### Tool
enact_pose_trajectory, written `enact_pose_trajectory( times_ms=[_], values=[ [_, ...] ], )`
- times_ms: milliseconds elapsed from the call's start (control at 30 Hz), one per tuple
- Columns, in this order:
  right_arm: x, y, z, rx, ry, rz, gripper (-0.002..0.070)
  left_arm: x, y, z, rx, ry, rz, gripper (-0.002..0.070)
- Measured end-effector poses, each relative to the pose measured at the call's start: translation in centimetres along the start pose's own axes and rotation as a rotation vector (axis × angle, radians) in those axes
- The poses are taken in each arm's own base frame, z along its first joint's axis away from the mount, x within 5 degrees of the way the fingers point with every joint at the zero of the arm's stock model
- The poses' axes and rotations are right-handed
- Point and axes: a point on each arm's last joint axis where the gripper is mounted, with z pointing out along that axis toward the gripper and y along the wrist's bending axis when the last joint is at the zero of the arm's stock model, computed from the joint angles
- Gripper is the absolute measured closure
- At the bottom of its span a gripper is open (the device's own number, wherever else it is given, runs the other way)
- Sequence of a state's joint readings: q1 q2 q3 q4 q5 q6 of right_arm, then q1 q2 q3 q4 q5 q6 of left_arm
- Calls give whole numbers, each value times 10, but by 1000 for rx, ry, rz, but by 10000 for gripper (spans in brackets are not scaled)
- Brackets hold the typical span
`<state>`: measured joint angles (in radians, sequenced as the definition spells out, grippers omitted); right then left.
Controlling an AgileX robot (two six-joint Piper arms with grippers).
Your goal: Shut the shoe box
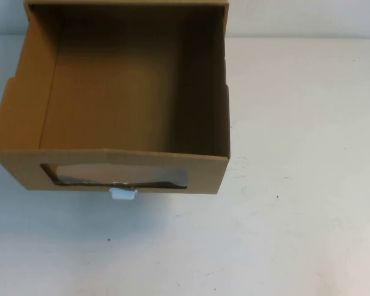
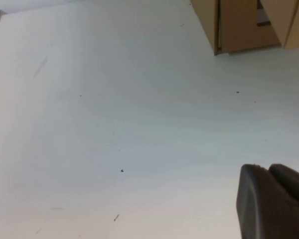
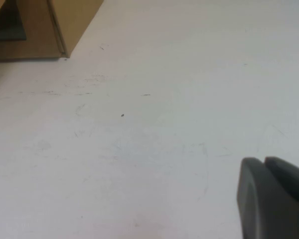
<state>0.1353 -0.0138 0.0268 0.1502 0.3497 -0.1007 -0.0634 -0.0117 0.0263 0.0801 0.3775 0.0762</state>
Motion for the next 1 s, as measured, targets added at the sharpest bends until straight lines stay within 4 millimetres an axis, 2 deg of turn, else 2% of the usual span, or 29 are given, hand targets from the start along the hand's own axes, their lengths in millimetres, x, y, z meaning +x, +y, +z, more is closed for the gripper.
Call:
enact_pose_trajectory(
  times_ms=[800, 1000],
  values=[
    [0, 0, 0, 0, 0, 0, 687, -4, 0, 0, 0, -49, -13, 677],
    [0, 0, 0, 0, 0, 0, 688, -16, -1, -1, 23, -178, -164, 677]
  ],
)
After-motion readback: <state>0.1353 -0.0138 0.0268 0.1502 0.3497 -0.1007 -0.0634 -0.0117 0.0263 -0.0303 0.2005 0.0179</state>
